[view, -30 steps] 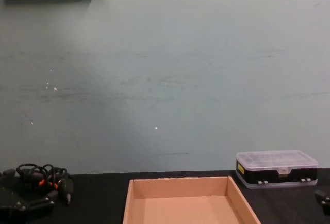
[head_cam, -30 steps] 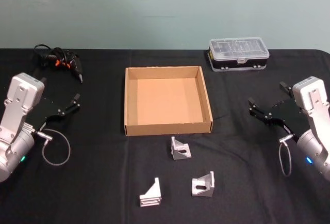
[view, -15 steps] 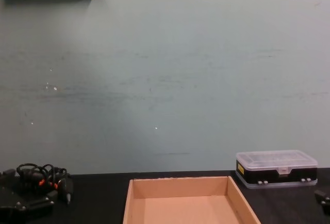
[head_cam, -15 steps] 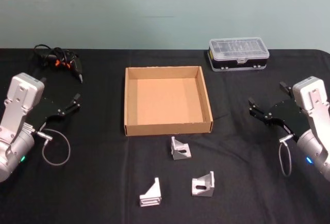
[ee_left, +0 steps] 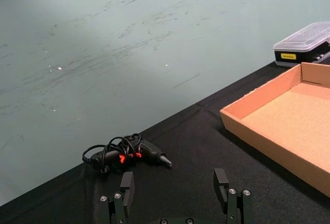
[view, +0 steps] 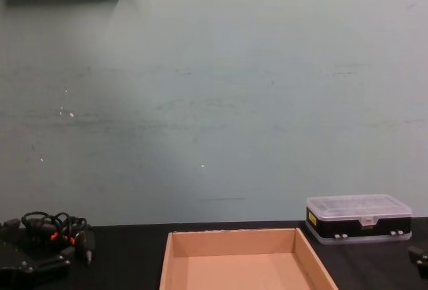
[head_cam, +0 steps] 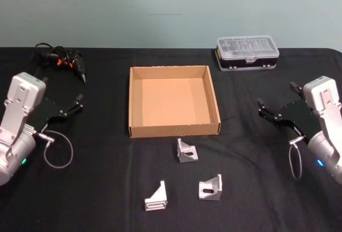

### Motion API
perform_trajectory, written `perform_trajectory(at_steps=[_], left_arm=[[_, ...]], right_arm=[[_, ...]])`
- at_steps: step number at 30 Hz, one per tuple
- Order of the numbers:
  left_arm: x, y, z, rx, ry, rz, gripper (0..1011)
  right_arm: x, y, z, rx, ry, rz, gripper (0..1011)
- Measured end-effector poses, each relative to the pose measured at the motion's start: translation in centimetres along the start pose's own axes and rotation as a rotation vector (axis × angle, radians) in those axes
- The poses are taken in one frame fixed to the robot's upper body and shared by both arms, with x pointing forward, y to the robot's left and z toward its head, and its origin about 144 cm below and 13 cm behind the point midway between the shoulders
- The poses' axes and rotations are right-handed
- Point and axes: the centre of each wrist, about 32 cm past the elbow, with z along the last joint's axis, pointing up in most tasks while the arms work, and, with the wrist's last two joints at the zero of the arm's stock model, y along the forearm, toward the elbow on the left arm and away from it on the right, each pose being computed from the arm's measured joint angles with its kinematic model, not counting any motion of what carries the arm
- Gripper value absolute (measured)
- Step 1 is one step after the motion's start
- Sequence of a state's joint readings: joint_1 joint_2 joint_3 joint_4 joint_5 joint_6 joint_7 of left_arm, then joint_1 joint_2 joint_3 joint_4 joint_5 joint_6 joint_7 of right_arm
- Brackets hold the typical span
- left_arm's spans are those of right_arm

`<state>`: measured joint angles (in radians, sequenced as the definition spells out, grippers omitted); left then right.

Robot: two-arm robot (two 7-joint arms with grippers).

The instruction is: Use one hand to pick up the angle iron from the table and place it into the box.

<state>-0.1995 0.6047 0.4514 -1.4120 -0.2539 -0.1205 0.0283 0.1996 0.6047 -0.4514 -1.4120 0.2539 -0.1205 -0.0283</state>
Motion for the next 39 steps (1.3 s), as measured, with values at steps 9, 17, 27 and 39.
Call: perform_trajectory(at_steps=[9, 17, 27, 39], left_arm=[[0.0, 0.0, 0.0, 0.000, 0.000, 0.000, 1011], [0.0, 0.0, 0.0, 0.000, 0.000, 0.000, 1011], [0.0, 0.0, 0.0, 0.000, 0.000, 0.000, 1011], [0.0, 0.0, 0.0, 0.000, 0.000, 0.000, 1011]], right_arm=[[0.0, 0.0, 0.0, 0.000, 0.000, 0.000, 1002], [0.0, 0.0, 0.0, 0.000, 0.000, 0.000, 1002], [0.1, -0.1, 0.0, 0.001, 0.002, -0.002, 1002], [1.3, -1.6, 2.4, 0.080, 0.014, 0.094, 1002]])
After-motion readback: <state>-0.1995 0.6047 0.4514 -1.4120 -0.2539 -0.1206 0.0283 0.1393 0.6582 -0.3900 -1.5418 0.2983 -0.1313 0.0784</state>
